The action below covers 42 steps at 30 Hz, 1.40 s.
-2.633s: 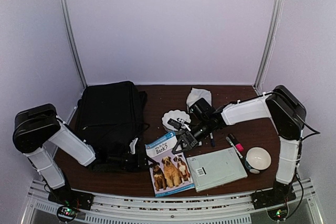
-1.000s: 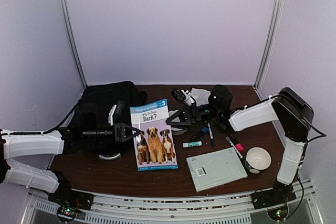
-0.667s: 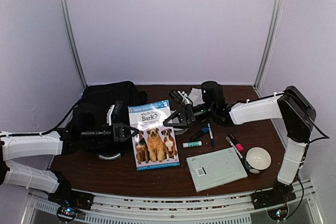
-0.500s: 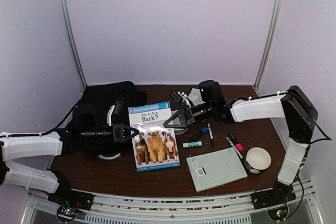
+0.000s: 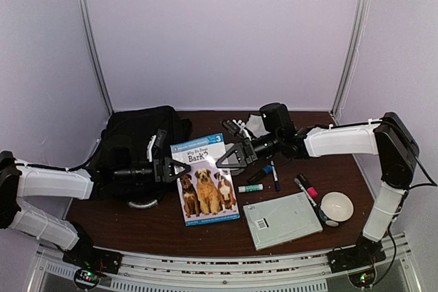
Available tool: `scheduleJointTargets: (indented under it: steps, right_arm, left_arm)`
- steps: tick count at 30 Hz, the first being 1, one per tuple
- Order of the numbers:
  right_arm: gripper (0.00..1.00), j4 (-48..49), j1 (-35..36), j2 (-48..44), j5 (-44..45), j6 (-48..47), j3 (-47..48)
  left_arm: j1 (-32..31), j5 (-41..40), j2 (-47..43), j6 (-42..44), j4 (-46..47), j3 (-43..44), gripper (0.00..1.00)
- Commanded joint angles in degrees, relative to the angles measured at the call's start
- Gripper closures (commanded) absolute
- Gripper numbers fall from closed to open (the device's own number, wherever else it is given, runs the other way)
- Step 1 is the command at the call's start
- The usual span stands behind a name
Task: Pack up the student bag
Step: Pass from the left arm to the right, then pass from the right arm to the left
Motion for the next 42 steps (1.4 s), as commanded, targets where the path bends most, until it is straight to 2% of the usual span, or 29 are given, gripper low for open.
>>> scheduleJointTargets:
  steps: [1, 5, 9, 12, 15, 20, 24, 26, 27, 30, 32, 34, 36, 38, 42]
  right_arm:
    - [1.0, 3.99, -0.67, -2.9, -2.09, 1.3, 2.15]
    - [1.0, 4.77, -1.32, -2.45, -2.13, 2.42, 3.41]
    - [1.0, 2.91, -2.05, -1.82, -0.74, 1.77, 5.08]
    - [1.0, -2.52, -2.35, -1.5, 0.99, -2.3, 6.62]
    - [0.83, -6.46, -2.55, -1.79, 2.2, -5.68, 7.06]
    - [0.48, -3.67, -3.25, -3.19, 1.6, -5.25, 5.42]
    - [0.36, -0.04, -3.54, -3.25, -0.11, -2.6, 5.43]
    - [0.36, 5.12, -3.51, -2.34, -2.63, 2.68, 4.97]
    - [0.37, 11.22, -3.47, -2.13, -3.75, 7.81, 3.59]
    - [0.41, 42.62, -3.47, -0.85, -6.43, 30.86, -2.24]
    - [0.44, 63.48, -3.41, 1.52, -8.11, 45.3, -2.94]
    - [0.49, 75.11, -3.42, 4.16, -9.2, 57.18, -2.16]
    - [0.59, 77.87, -3.42, 5.4, -9.67, 61.2, -1.4]
    - [0.64, 74.9, -3.37, 5.0, -9.5, 59.33, -2.2]
    - [0.56, 60.43, -3.36, 1.67, -8.76, 46.09, -4.17]
  left_arm:
    - [-0.12, 4.0, 2.46, -1.87, 9.94, 1.21, 0.41]
    - [-0.45, 7.16, 4.76, -4.03, 16.29, 1.72, 0.53]
    - [-0.52, 10.59, 6.85, -7.59, 23.55, 2.59, 0.73]
    - [-0.65, 10.91, 7.36, -9.58, 26.21, 3.18, 0.88]
    - [-0.61, 9.54, 5.96, -9.62, 25.89, 3.87, 1.0]
    - [-0.61, 7.43, 2.72, -9.47, 23.74, 6.56, 1.0]
    - [-0.56, 7.55, 1.32, -8.88, 20.37, 9.66, 1.0]
    - [-0.56, 7.31, 0.84, -7.74, 18.0, 10.96, 1.0]
    - [-0.52, 6.99, 0.51, -6.89, 16.38, 11.46, 1.0]
    - [-0.24, 5.35, -0.58, -5.21, 12.69, 12.09, 1.0]
    - [0.01, 4.64, -0.92, -5.04, 12.35, 11.74, 1.0]
    - [0.31, 3.56, -1.15, -3.56, 9.87, 11.91, 1.0]
    - [0.48, 1.79, -1.58, -1.38, 6.36, 12.34, 1.0]
    - [0.83, 0.39, -2.23, -0.35, 4.71, 12.29, 1.0]
    - [1.96, -0.81, -3.71, -0.27, 4.49, 11.34, 1.0]
